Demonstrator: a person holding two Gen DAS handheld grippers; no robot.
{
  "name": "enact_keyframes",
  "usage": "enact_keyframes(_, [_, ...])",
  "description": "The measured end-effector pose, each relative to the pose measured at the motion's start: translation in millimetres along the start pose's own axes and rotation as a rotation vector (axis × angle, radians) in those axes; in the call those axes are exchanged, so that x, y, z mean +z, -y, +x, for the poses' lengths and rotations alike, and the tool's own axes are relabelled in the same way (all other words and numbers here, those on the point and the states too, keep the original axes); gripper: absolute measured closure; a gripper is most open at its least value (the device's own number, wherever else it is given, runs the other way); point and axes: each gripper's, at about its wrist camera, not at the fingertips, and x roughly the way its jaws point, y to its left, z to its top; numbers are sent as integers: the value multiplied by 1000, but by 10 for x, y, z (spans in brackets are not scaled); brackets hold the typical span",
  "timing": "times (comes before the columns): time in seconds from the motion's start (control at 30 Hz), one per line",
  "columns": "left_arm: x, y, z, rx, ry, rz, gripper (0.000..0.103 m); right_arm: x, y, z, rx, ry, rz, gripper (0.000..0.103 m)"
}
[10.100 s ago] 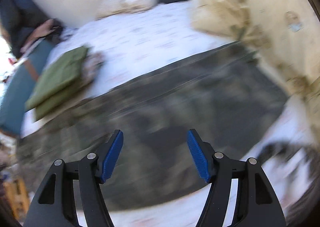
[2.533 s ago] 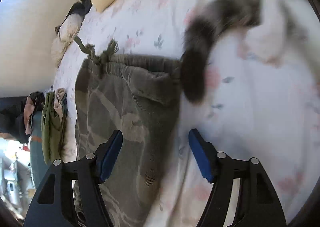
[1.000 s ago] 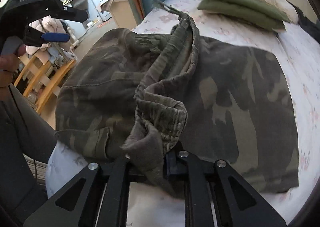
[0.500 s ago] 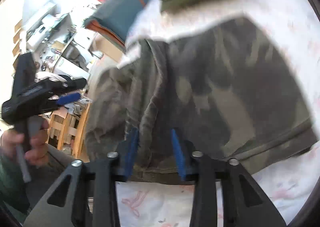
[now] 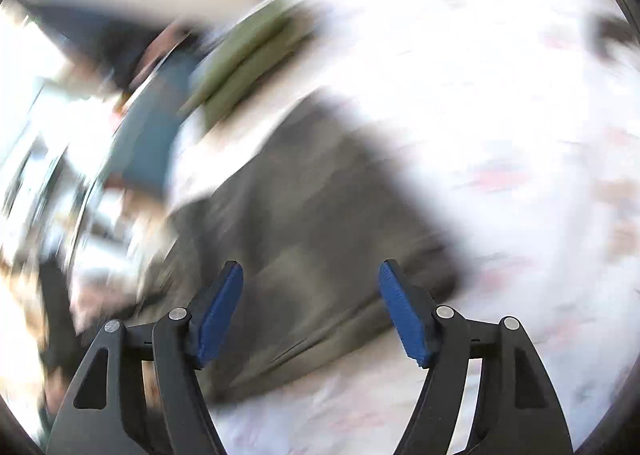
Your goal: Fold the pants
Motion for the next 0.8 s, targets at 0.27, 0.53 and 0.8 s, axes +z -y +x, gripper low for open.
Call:
enact_keyframes(0.27, [-129,138,455,68,-140,105,19,-27,504,604,17,-111,252,31])
enact_keyframes(0.53, [-152,0,329,50,-110,61,18,41,256,361,43,-24,96,91])
enact_keyframes(0.8, [-43,-506,-447,-40,101,-90,18,-1,-450,-195,280,116,-183,95])
